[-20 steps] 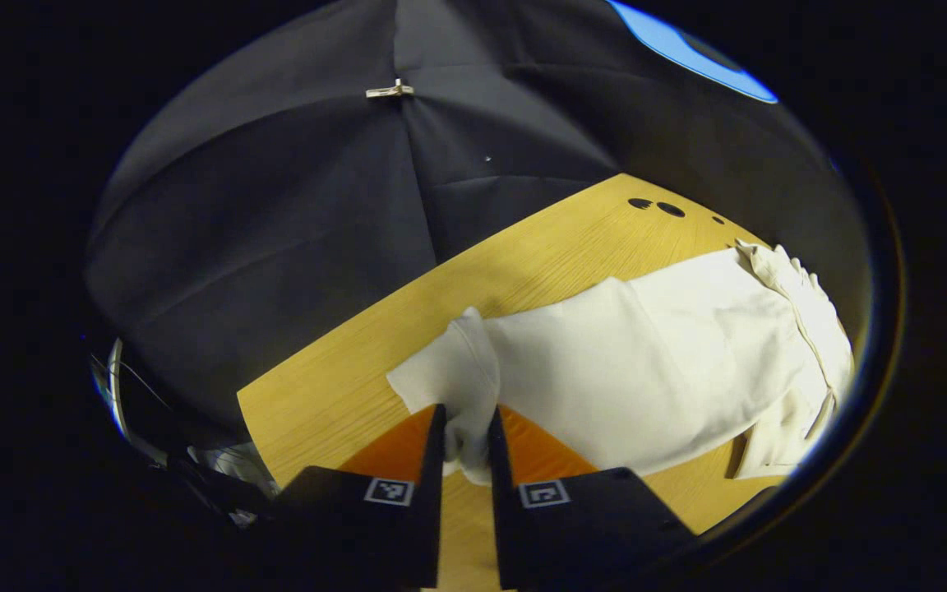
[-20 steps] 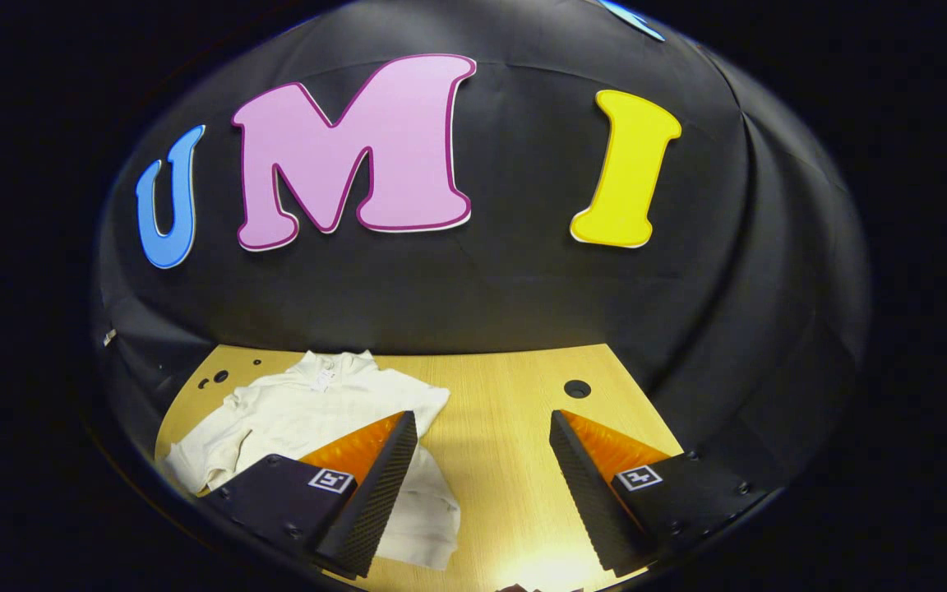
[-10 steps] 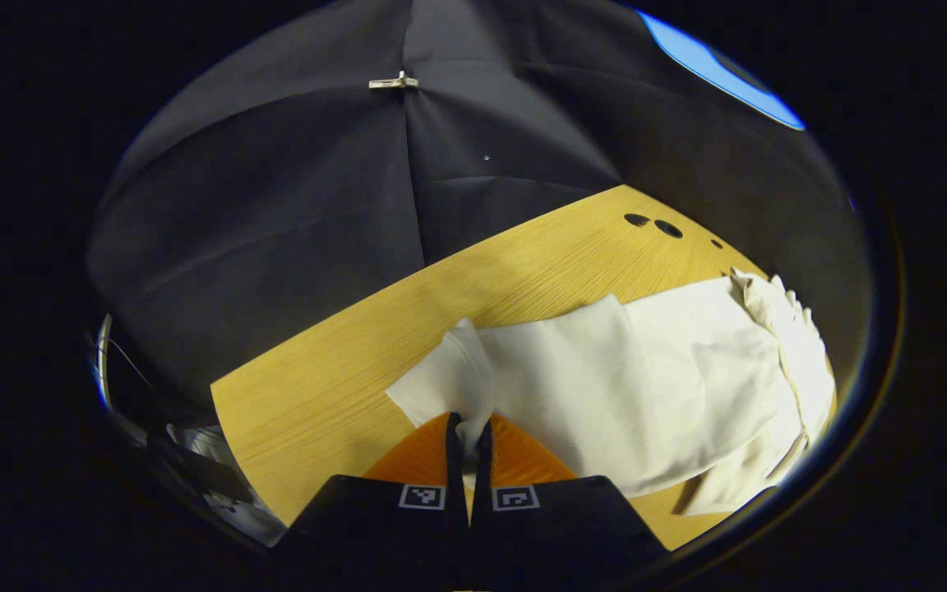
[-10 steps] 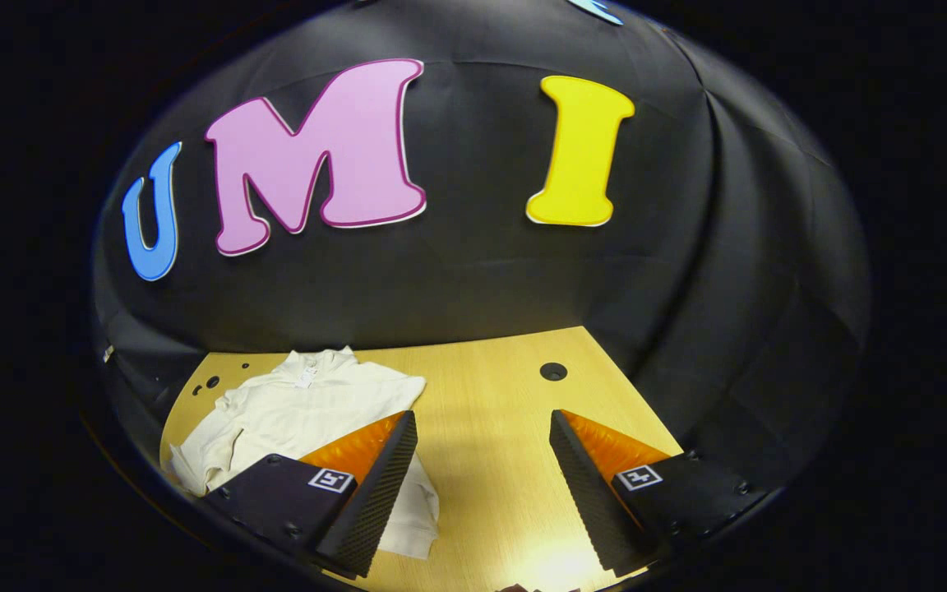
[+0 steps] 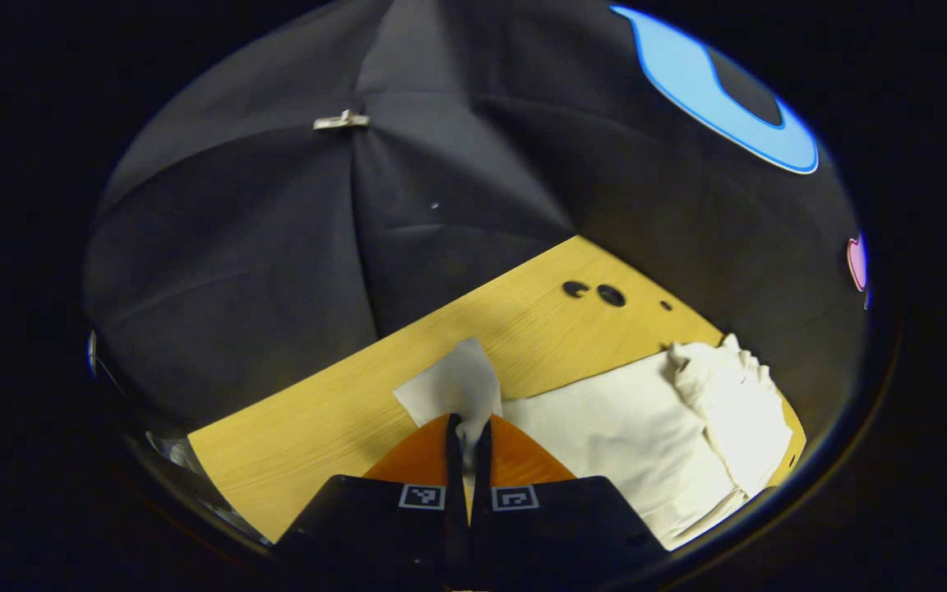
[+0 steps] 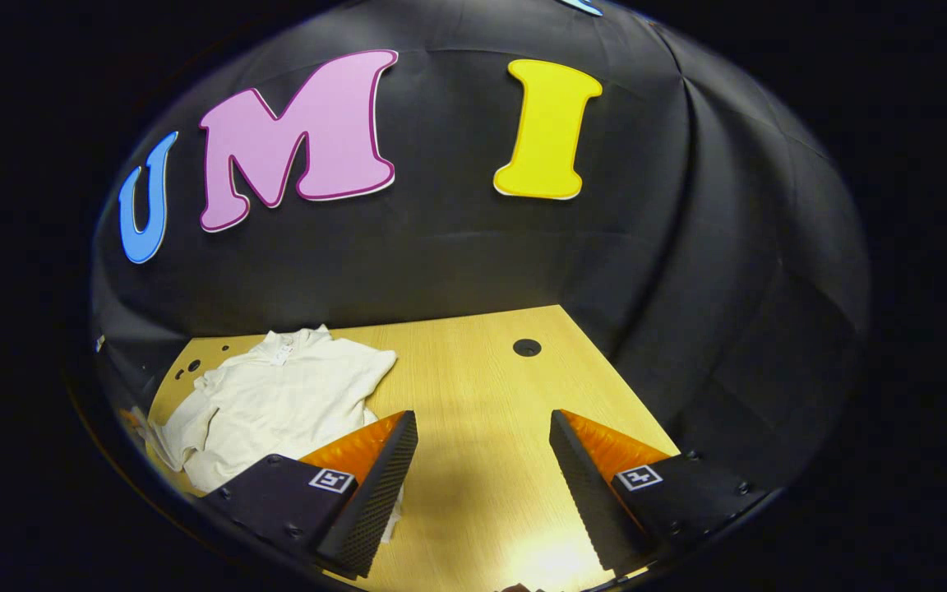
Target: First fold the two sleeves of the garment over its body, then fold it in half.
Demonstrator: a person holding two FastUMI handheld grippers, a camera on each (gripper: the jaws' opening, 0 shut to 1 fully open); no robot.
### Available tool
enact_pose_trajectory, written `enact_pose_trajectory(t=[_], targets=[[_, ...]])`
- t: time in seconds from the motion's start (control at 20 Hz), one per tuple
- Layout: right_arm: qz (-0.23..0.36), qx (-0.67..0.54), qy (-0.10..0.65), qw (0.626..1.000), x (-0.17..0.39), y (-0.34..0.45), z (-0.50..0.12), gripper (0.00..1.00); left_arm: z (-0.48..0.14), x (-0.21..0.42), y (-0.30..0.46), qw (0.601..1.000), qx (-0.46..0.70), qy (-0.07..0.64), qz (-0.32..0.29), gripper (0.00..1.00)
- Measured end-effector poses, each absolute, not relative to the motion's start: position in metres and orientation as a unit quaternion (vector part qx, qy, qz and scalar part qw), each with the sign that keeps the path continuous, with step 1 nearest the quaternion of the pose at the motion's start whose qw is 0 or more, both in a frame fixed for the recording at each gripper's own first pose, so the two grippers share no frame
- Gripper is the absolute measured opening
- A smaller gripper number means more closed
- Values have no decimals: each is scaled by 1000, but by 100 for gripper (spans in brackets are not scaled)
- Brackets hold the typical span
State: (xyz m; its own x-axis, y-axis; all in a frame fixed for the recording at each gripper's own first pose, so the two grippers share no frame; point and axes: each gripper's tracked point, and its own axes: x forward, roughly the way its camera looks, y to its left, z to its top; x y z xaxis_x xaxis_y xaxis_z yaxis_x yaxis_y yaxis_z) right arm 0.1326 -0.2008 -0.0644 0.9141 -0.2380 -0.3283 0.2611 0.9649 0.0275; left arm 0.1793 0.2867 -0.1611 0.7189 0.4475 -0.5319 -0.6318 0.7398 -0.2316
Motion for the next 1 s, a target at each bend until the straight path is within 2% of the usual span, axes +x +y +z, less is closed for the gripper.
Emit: enact_pose_trajectory(t=[0.5,0.55,0.6,0.8,1.0], targets=[[-133,27,178,975,113,-208,-94,99,-66,319,167,957,-119,190,185,6],[-132,28,180,974,112,-209,-98,99,-60,331,152,960,-114,188,173,1],[-132,28,182,974,111,-209,-101,99,-54,342,135,963,-110,186,159,6],[-131,35,188,973,110,-211,-109,99,-43,383,45,976,-96,175,86,6],[-128,36,198,971,112,-213,-118,99,-64,404,-63,976,-89,198,4,6]])
